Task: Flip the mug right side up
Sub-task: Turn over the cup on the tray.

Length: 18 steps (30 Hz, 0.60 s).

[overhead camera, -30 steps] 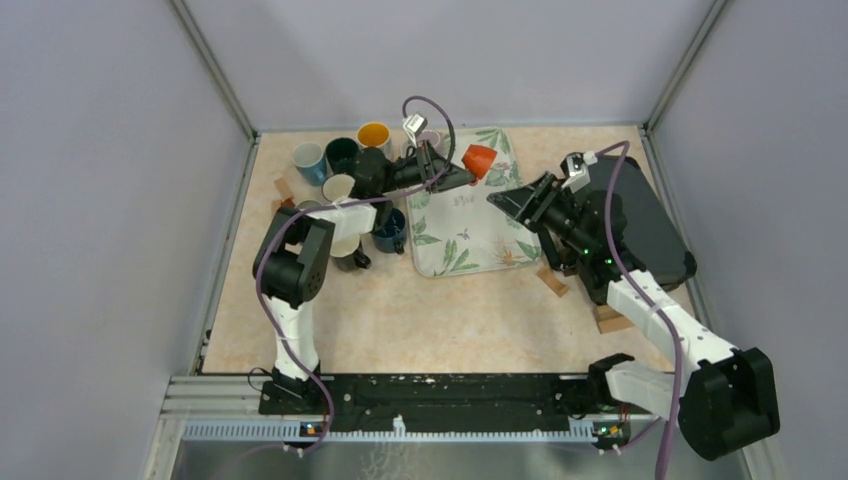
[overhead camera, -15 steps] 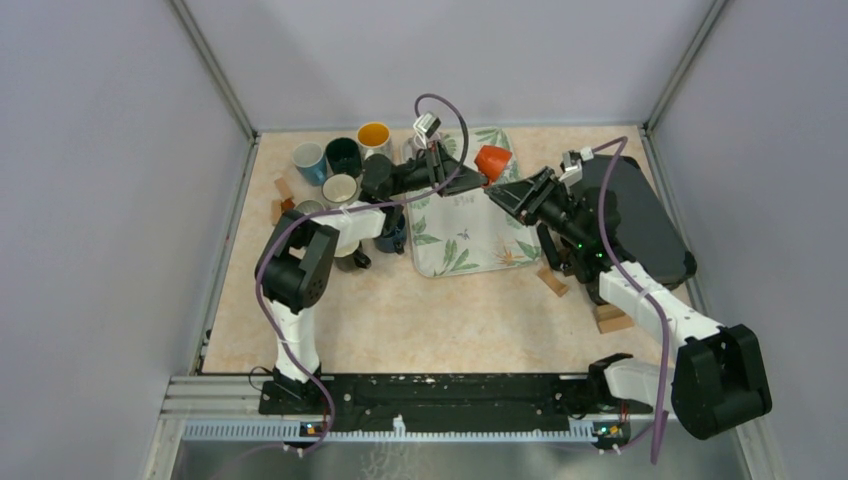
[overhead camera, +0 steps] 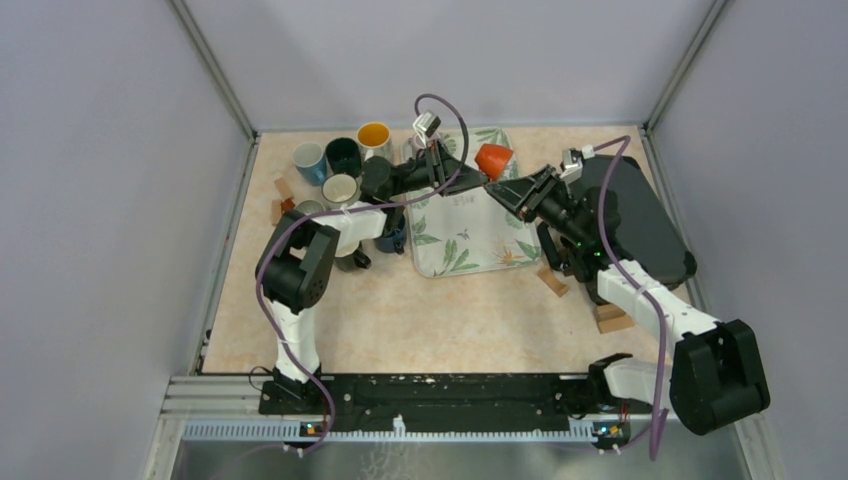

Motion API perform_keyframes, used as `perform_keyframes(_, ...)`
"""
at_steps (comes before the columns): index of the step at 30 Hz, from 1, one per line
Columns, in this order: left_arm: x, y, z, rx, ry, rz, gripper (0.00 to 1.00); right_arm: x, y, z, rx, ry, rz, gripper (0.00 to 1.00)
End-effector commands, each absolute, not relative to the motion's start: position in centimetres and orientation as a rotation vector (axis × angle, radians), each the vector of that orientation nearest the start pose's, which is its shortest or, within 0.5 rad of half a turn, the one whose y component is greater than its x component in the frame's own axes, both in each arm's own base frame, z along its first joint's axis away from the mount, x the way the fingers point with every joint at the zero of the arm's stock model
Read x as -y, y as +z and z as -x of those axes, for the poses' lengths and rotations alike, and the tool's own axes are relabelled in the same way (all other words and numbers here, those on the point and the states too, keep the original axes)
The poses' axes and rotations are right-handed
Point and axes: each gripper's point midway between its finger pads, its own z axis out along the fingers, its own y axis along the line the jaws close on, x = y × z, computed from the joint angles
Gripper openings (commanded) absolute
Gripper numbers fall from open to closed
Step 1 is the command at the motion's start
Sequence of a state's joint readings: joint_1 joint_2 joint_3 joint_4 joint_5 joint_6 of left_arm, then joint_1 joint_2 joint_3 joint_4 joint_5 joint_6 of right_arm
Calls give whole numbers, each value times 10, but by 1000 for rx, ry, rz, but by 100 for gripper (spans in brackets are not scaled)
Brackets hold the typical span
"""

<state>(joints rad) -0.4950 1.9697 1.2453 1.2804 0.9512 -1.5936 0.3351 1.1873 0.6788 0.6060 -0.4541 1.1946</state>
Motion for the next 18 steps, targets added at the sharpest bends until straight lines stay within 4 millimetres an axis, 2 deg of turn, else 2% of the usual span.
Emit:
perform_keyframes(1, 364, 347, -313, -1465, -2208, -411, 0, -229, 322, -323, -1580, 1559, -264, 32)
perform_keyframes(18, 378, 340, -307, -1493, -2259, -346, 0, -224, 327, -322, -1537, 1568, -292, 30)
